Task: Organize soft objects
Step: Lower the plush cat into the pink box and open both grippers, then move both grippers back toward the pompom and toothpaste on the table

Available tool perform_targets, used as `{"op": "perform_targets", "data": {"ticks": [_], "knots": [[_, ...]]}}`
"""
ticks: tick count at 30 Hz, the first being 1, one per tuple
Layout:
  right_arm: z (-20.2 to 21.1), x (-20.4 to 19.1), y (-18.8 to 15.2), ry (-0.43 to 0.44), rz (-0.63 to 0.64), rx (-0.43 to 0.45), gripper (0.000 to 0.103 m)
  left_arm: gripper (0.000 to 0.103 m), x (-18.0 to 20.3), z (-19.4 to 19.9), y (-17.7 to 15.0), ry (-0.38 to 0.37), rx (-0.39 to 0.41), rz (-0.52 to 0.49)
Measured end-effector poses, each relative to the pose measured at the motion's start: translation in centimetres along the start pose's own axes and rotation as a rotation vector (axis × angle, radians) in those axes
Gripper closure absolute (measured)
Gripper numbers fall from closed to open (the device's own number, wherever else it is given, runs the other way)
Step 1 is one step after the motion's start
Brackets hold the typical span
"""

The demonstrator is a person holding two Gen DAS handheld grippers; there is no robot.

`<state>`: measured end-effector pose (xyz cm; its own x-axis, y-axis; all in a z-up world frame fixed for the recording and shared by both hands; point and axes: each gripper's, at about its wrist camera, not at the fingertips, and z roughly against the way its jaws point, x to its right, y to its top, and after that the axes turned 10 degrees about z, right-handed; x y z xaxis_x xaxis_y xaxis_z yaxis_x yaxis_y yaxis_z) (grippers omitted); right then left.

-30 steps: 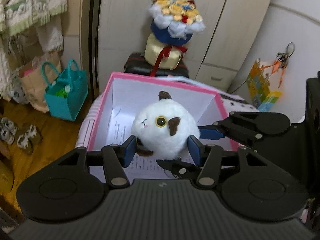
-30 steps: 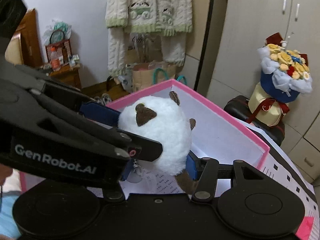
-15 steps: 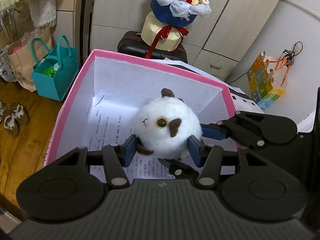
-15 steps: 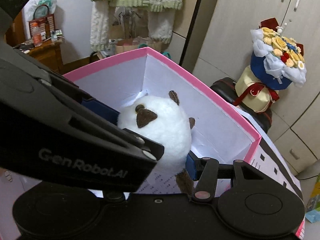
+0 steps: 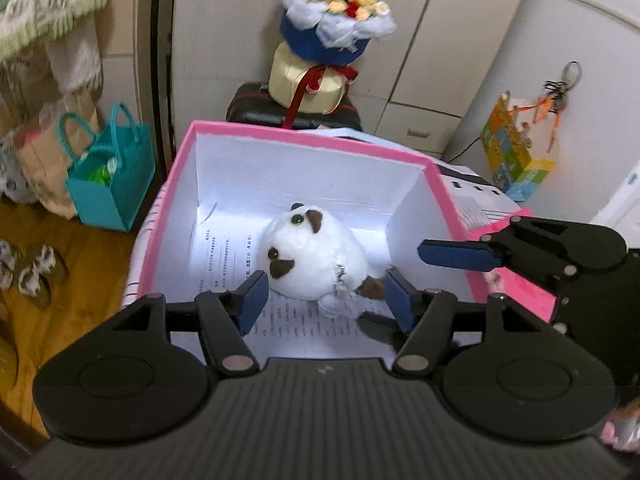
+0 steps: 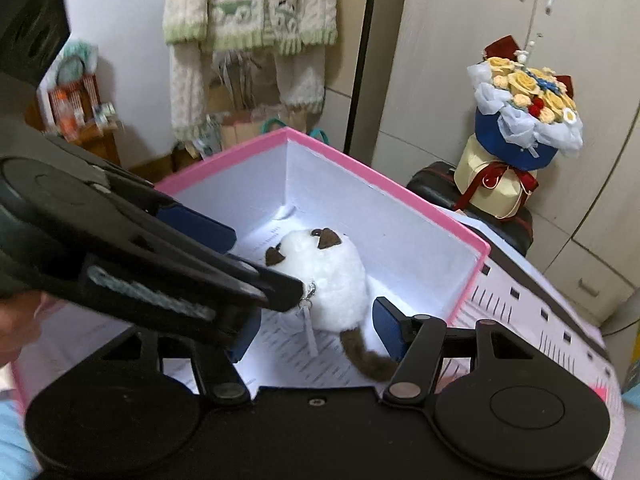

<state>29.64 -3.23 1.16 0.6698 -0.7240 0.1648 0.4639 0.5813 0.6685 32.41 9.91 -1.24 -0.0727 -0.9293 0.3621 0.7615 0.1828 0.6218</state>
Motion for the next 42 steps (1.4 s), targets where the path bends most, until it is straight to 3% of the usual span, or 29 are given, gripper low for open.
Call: {"op": "perform_targets", "data": {"ticks": [8, 19, 31, 42], "knots": [[6.3, -0.6, -2.4, 0.055, -0.091, 0.079, 0.037, 0.037, 1.4, 7.2, -2.4, 0.023, 0.093, -0.121], [13.3, -4.1, -4.3, 0.015, -0.069, 0.095, 0.037, 0.032, 4.0, 14.6, -6.7, -0.010, 0.124, -0.231], [18.7, -6.4, -7.3, -0.028, -0.027, 0.106, 0.035, 0.027, 6.6, 18.3, -11.4, -0.081, 0.112, -0.324], [23.8, -4.6, -13.3, -0.096, -0.107, 0.167, 0.032, 0.025, 9.4, 18.5, -14.8, -0.145, 0.129, -0.410]]}}
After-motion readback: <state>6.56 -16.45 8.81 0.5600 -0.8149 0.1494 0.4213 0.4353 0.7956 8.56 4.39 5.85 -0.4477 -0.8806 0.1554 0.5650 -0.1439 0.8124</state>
